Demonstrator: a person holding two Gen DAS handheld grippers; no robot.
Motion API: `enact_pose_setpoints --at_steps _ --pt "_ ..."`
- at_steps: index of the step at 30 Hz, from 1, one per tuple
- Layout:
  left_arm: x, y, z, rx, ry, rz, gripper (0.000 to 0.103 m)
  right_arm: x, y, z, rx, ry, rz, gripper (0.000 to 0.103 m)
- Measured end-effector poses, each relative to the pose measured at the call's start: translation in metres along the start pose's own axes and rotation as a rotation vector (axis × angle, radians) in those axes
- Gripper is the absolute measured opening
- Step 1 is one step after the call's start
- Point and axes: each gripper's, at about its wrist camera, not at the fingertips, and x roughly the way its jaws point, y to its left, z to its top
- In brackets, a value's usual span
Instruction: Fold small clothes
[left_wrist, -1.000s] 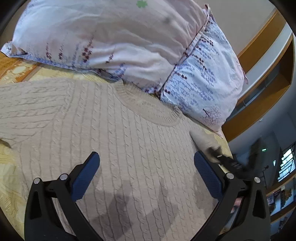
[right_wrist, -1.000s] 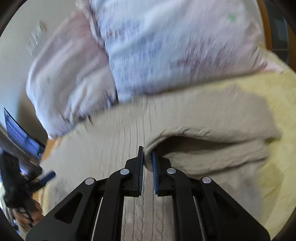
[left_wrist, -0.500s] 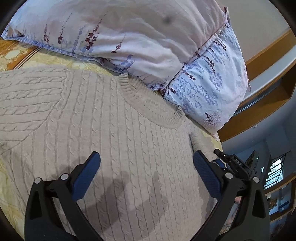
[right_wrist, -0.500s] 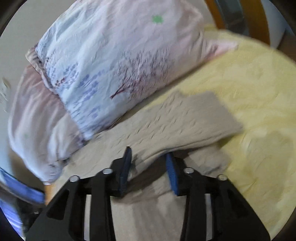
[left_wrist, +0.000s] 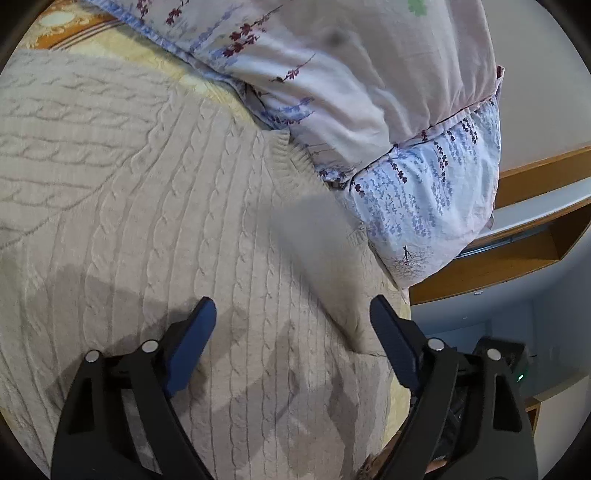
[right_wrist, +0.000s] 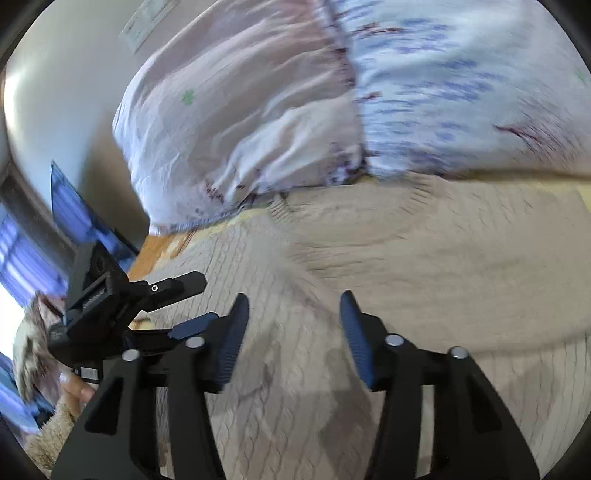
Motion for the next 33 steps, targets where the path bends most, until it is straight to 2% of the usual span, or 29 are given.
enact_pose_setpoints --at_steps 3,6,10,12,13,16,17,18,19,20,23,25,28,30,31,33 --pt "0.003 -0.004 0.001 -0.011 0.008 -0.014 0.082 -0.025 -0.034 -0.003 0.162 -0.041 0.009 0.056" --pt "0.009 -0.005 0.005 -0.044 0.006 -0.012 0.079 -0.061 -0.090 -0.010 0.425 -0.119 -0.017 0.056" --pt "0.018 -0.003 0.010 -0.088 0.010 0.001 0.075 -0.072 -0.142 -0.027 0.674 -0.154 -0.016 0.055" --pt "0.022 -0.003 0.012 -0.084 0.011 0.006 0.067 -0.073 -0.157 -0.034 0.737 -0.165 -0.016 0.055" --pt "0.025 -0.004 0.013 -0.086 0.014 0.003 0.065 -0.072 -0.162 -0.036 0.754 -0.171 -0.006 0.054" --pt "0.034 -0.002 0.016 -0.100 0.022 -0.002 0.050 -0.072 -0.176 -0.039 0.795 -0.201 -0.012 0.048" --pt "0.037 -0.002 0.018 -0.097 0.023 -0.001 0.042 -0.072 -0.180 -0.041 0.802 -0.211 -0.016 0.046" --pt "0.040 -0.002 0.019 -0.092 0.024 0.004 0.030 -0.071 -0.183 -0.041 0.808 -0.224 -0.022 0.041" --pt "0.043 -0.002 0.022 -0.084 0.025 0.014 0.024 -0.070 -0.186 -0.041 0.814 -0.242 -0.029 0.039" --pt "0.047 -0.004 0.025 -0.064 0.029 0.024 0.009 -0.071 -0.189 -0.041 0.814 -0.253 -0.031 0.038" --pt "0.043 -0.013 0.035 0.018 0.014 0.043 0.008 -0.070 -0.192 -0.033 0.795 -0.278 -0.063 0.031" --pt "0.032 -0.021 0.043 0.079 -0.016 0.045 0.007 -0.072 -0.189 -0.031 0.773 -0.285 -0.058 0.031" --pt "0.010 -0.025 0.053 0.159 -0.070 0.101 0.007 -0.071 -0.178 -0.031 0.717 -0.277 -0.077 0.031" --pt "0.006 -0.016 0.054 0.166 -0.055 0.137 0.007 -0.064 -0.179 -0.034 0.731 -0.256 -0.072 0.030" --pt "0.007 -0.012 0.053 0.165 -0.045 0.151 0.007 -0.060 -0.179 -0.036 0.733 -0.247 -0.084 0.018" --pt "0.010 -0.003 0.049 0.169 -0.024 0.179 0.007 -0.056 -0.175 -0.039 0.717 -0.242 -0.119 0.009"
